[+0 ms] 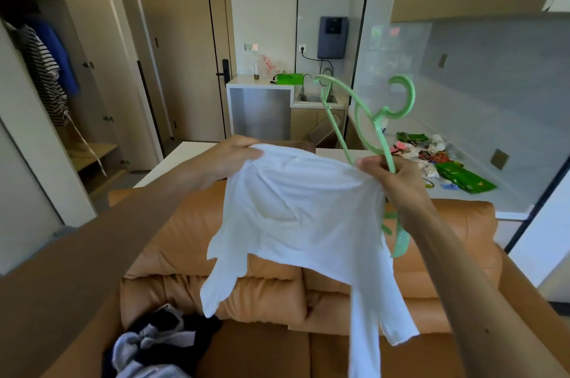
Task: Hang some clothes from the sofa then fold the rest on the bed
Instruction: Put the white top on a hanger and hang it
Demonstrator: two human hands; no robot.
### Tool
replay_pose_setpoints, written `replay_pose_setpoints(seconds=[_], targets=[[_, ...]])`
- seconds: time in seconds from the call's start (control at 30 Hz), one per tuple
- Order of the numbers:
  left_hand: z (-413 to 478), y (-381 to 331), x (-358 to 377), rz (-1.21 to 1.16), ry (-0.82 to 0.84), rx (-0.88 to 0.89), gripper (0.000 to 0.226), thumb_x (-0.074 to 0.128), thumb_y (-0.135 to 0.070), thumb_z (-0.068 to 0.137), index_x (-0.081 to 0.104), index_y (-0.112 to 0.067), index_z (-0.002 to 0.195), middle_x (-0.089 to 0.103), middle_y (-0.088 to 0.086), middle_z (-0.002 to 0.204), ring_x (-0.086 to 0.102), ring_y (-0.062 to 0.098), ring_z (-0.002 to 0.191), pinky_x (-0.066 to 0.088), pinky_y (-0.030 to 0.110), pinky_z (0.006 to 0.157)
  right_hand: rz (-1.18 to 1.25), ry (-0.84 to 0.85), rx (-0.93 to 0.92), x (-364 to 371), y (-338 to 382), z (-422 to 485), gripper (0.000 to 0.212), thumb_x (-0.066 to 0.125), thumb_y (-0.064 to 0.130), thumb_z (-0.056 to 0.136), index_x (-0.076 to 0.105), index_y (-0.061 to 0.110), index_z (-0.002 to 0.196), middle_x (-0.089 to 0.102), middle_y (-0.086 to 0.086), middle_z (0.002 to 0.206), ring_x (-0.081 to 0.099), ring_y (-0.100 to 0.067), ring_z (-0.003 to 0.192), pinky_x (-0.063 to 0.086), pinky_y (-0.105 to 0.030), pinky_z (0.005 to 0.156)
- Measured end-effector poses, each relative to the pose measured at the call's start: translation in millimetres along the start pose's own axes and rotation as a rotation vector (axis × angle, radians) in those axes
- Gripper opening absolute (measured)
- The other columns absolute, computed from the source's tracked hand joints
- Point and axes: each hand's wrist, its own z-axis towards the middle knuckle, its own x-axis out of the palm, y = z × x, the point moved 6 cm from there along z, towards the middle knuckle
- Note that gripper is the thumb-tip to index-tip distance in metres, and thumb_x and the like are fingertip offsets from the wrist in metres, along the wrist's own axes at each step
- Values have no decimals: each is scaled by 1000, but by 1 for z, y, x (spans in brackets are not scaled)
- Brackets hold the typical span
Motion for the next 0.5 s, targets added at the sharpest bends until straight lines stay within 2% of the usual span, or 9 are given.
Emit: replay_pose_setpoints(seconds=[0.07, 0.13, 0.2, 0.27, 0.33, 0.43, 0.5], targets=[[6, -3, -1, -5, -52, -3, 33, 54, -29, 102, 67, 1, 101, 63, 13, 86, 63, 22, 81, 46, 30, 74, -42, 2, -8, -3, 2, -3, 34, 62, 47, 95, 78, 17, 91, 68, 4, 82, 61, -14, 79, 44, -30, 68], [9, -9, -5, -30, -122, -4, 31, 52, -30, 103, 64, -2, 97, 56, 12, 89, 56, 23, 81, 41, 31, 70, -108, -25, -80, -9, 1, 0, 44, 47, 50, 102, 77, 19, 98, 58, 2, 71, 54, -11, 65, 40, -30, 62], [12, -17, -6, -113, -141, -33, 26, 51, -30, 103, 63, -8, 96, 58, 15, 92, 57, 26, 83, 40, 30, 68, -169, -66, -199, -14, -2, 1, 46, 39, 47, 106, 73, 17, 100, 55, -1, 60, 49, -10, 55, 37, -31, 60], [15, -23, -8, -201, -145, -89, 27, 50, -34, 103, 63, -11, 96, 67, 19, 100, 65, 34, 92, 46, 34, 77, -173, -122, -286, -21, -7, 1, 45, 36, 46, 108, 69, 17, 102, 64, -4, 62, 55, -13, 60, 38, -31, 60], [17, -29, -9, -247, -148, -129, 23, 50, -35, 104, 61, -17, 95, 69, 14, 100, 67, 31, 95, 48, 36, 83, -56, -140, -292, -31, -11, -1, 45, 33, 43, 109, 66, 15, 97, 61, -4, 64, 52, -16, 59, 36, -27, 55], [21, -36, -8, -189, -80, -143, 22, 52, -34, 101, 61, -14, 98, 68, 12, 100, 67, 28, 92, 48, 35, 81, 155, -2, -255, -46, -14, -5, 49, 28, 37, 110, 61, 9, 88, 35, -3, 50, 26, -18, 44, 21, -27, 46], [23, -38, -7, -140, -39, -152, 24, 53, -33, 101, 63, -12, 98, 68, 13, 98, 67, 26, 88, 49, 33, 79, 229, 177, -261, -53, -16, -9, 52, 35, 46, 106, 60, 6, 84, 26, -1, 45, 18, -15, 42, 17, -28, 46]])
